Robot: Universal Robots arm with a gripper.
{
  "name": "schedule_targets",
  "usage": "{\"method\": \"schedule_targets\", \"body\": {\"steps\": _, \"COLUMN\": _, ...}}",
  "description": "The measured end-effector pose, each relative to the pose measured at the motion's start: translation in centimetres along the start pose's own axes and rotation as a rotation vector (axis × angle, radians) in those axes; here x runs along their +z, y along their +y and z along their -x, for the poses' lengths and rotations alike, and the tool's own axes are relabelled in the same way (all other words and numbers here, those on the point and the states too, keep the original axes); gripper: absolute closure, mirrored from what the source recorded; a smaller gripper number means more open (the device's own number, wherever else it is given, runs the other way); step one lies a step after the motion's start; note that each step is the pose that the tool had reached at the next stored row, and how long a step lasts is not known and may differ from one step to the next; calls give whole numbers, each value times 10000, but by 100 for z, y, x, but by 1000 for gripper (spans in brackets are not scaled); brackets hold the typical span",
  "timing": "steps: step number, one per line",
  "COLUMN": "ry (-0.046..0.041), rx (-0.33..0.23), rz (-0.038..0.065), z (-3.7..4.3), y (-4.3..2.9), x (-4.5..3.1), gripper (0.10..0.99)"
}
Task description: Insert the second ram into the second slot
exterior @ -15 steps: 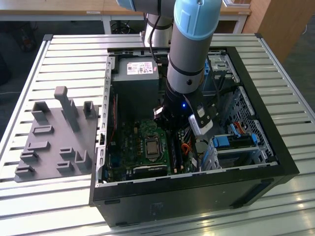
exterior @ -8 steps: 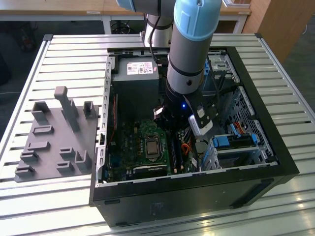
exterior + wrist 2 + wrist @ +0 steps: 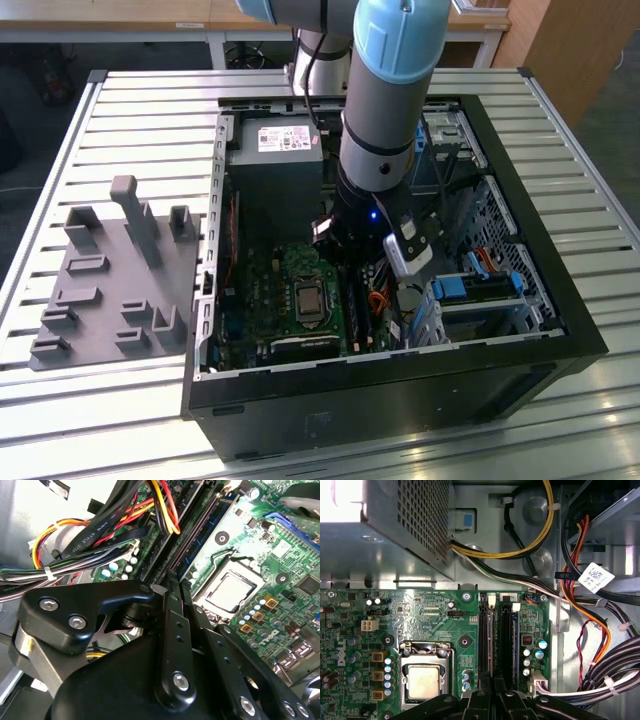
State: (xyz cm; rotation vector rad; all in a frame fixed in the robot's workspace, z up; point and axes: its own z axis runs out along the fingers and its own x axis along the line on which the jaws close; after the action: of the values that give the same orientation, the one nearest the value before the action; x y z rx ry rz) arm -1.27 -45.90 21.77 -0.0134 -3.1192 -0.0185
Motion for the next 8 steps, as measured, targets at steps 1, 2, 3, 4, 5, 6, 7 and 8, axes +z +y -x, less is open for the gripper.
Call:
{"method": "schedule_targets", "body": {"steps": 1, "ry": 0, "rx": 9, "rz": 0, "z": 2, "y": 0, "x": 0, "gripper": 949}}
{"method": "schedule_targets", "body": {"steps": 2, "ry": -1, "rx": 17, "rz": 1, "z": 7, "y": 0, "x": 0, "gripper": 949}}
{"method": "schedule_targets", "body": {"steps": 3, "ry": -1, "rx": 24, "rz": 1, "z": 13, "y": 0, "x": 0, "gripper": 949}}
{"method": "schedule_targets", "body": {"steps": 4, "ry": 0, "rx": 28, "rz": 1, "z": 16, "y": 0, "x": 0, "gripper": 949}}
{"method": "schedule_targets", "body": {"steps": 5, "ry": -1, "rx": 32, "rz": 1, "z": 16, "y": 0, "x": 0, "gripper": 949}}
{"method": "schedule_targets", "body": {"steps": 6, "ry": -1, "rx": 34, "rz": 0, "z": 16, "y": 0, "x": 0, "gripper": 949}}
{"method": "schedule_targets", "body": {"steps": 7, "ry": -1, "rx": 34, "rz": 0, "z": 17, "y": 0, "x": 3, "gripper": 949}}
{"method": "schedule_targets", "body": {"steps": 8, "ry": -1, "rx": 33, "rz": 2, "z": 17, "y": 1, "x": 7, "gripper": 949}}
